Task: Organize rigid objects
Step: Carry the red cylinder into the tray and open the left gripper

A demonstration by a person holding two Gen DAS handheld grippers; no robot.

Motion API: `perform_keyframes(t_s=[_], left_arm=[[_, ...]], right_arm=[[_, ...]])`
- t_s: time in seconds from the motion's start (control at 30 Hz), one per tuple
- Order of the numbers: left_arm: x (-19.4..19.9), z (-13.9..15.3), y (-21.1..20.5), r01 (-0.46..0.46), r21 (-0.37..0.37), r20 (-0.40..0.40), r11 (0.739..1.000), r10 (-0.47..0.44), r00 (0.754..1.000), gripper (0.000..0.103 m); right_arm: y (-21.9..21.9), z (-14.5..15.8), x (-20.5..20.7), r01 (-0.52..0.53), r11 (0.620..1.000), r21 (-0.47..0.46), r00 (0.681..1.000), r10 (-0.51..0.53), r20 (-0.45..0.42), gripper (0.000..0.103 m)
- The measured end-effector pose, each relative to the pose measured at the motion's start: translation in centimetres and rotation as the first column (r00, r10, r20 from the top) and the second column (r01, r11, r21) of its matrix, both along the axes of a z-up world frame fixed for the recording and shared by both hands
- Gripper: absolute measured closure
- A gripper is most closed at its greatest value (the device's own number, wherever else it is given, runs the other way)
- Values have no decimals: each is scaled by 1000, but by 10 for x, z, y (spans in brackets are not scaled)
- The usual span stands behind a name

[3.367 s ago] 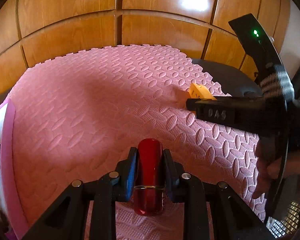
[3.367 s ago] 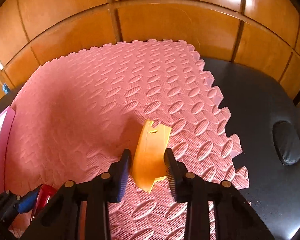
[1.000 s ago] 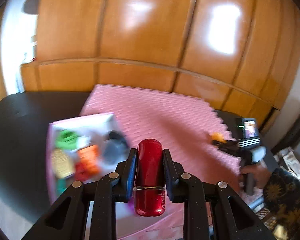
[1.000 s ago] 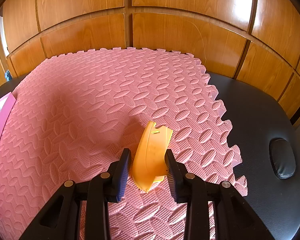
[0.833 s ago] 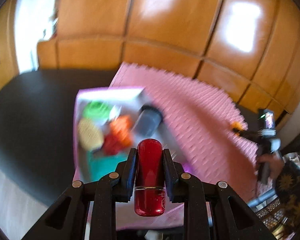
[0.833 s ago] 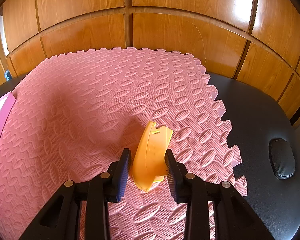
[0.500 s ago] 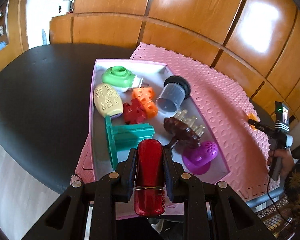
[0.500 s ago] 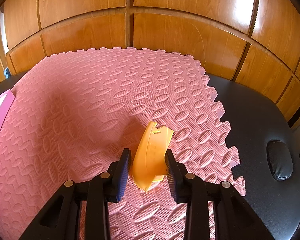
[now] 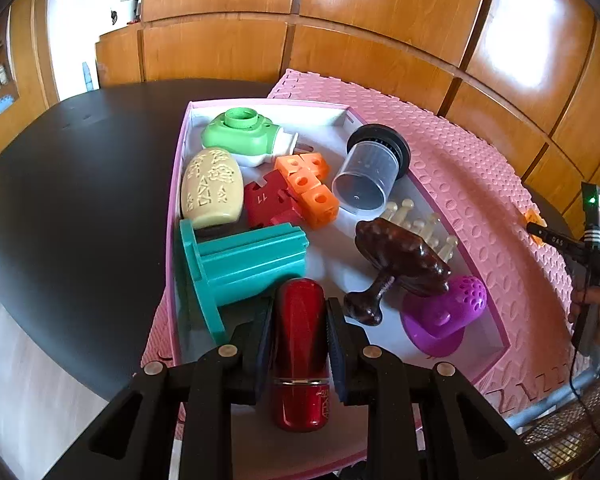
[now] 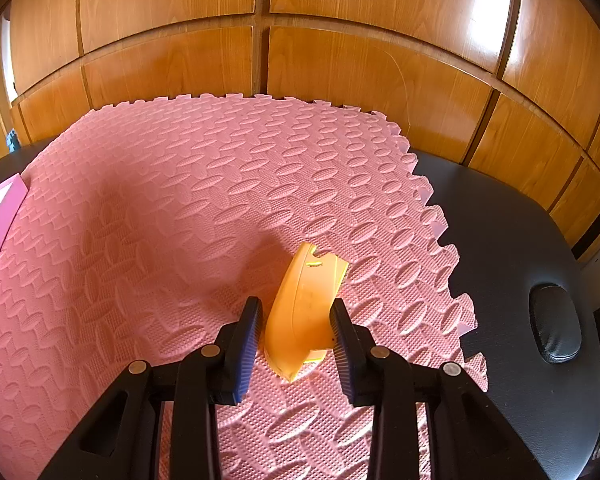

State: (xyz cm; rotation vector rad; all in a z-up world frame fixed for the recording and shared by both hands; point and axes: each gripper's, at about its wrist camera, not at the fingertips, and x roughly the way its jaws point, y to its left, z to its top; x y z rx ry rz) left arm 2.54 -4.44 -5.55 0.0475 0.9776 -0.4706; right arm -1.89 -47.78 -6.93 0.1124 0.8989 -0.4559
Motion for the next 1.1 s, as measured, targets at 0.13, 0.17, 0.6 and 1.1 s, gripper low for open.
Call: perform_keyframes(t_s=[0.13,0.17,0.6,1.1], left_arm=[[-4,5,4,16,-12,4,1000,-16,1000,77],[-7,7,4,21,-10,9,1000,-21,1000,76],[-25,48,5,-59,52,159,997,50,986,64],[-30,48,9,-114,97,194,989,94,976,64]], right_arm=[[0,0,0,-1,1000,-2,1000,1,-1,70],[0,0,0,-1,1000,-2,1000,1,-1,70],[2,1,-1,-4,1000,-17,1000,4,-7,70],[12,1,-2,-29,997,-65,999,27,-30,73]])
